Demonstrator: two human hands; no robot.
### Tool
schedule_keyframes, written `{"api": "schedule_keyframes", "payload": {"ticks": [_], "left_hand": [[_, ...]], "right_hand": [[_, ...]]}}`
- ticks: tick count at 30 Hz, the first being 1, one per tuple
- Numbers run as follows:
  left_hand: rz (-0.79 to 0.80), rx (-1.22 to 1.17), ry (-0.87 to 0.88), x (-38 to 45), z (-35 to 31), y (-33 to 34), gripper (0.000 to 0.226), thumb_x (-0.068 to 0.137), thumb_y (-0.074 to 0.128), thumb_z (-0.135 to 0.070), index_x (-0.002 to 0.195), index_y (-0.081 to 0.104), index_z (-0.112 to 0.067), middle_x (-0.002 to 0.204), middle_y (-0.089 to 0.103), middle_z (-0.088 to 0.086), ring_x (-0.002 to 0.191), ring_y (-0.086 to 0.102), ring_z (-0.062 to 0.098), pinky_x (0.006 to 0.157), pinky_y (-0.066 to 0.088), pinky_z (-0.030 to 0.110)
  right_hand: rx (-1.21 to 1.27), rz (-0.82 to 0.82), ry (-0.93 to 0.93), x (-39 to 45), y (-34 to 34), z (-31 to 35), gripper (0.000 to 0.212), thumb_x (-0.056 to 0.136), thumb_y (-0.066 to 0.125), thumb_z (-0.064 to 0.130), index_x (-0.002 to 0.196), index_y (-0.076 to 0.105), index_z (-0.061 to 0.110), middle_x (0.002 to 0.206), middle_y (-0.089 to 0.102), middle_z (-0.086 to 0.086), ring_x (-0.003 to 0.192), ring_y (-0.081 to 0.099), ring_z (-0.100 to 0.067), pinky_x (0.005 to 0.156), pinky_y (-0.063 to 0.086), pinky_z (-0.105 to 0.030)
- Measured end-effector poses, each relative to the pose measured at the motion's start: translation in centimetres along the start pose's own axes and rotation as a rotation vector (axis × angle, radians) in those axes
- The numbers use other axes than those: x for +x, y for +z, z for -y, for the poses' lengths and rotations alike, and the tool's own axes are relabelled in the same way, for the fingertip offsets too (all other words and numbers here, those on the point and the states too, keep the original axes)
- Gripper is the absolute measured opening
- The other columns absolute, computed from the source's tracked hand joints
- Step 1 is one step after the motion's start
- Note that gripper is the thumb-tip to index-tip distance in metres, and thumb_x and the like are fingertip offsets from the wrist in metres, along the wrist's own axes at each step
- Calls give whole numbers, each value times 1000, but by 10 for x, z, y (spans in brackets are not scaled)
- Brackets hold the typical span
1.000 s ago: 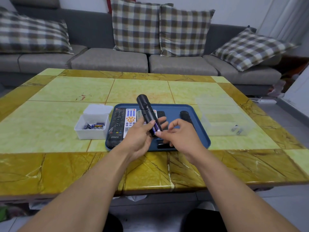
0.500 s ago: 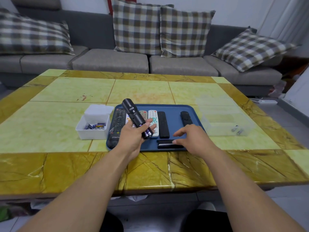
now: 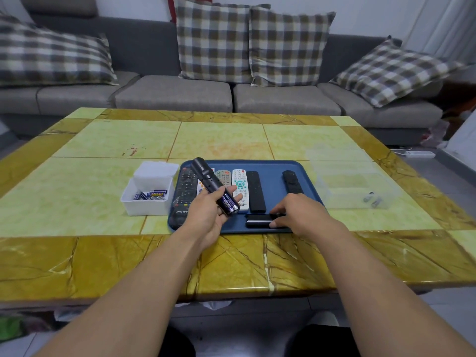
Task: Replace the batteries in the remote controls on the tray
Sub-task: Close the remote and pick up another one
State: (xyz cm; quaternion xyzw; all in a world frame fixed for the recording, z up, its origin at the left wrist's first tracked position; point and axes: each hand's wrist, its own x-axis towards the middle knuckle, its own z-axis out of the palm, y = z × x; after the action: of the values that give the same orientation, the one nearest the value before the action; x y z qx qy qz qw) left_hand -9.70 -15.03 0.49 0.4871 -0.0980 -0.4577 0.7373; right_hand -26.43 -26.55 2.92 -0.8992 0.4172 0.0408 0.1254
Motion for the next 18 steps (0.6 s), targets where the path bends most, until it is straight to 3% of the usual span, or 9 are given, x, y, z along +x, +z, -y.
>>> {"api": "schedule_keyframes", "payload": {"ticks": [5,12,15,18], "left_hand": [[-42,-21,23,2,-2,-4,22,107,42,-12,127,51,-12,116,73,13,102,74,30,97,55,48],[-97,-13,58,2,-4,-5,16,109,39,-15,110,54,-20,117,73,10,112,69,28,99,53,51],[-78,1,79,1,-5,-3,16,108,42,-15,114,57,-16,114,72,8,107,68,27,94,54,47],[-35,-64,75,-4,-2,1,21,107,46,-18,121,60,-10,107,72,12,103,70,28,86,58,43]], "right_hand": [[47,50,-56,2,3,-3,41,85,72,48,123,68,34,120,69,9,108,60,-15,86,54,-36],[207,72,-131,-9,0,-2,38,90,67,46,124,66,30,116,66,9,103,59,-10,86,49,-29],[373,-16,-154,-18,-4,5,33,90,67,46,121,66,33,111,66,15,98,59,-3,80,46,-24],[517,-246,-125,-24,-2,22,34,90,68,46,121,68,33,107,66,15,95,59,-2,81,48,-24]]}}
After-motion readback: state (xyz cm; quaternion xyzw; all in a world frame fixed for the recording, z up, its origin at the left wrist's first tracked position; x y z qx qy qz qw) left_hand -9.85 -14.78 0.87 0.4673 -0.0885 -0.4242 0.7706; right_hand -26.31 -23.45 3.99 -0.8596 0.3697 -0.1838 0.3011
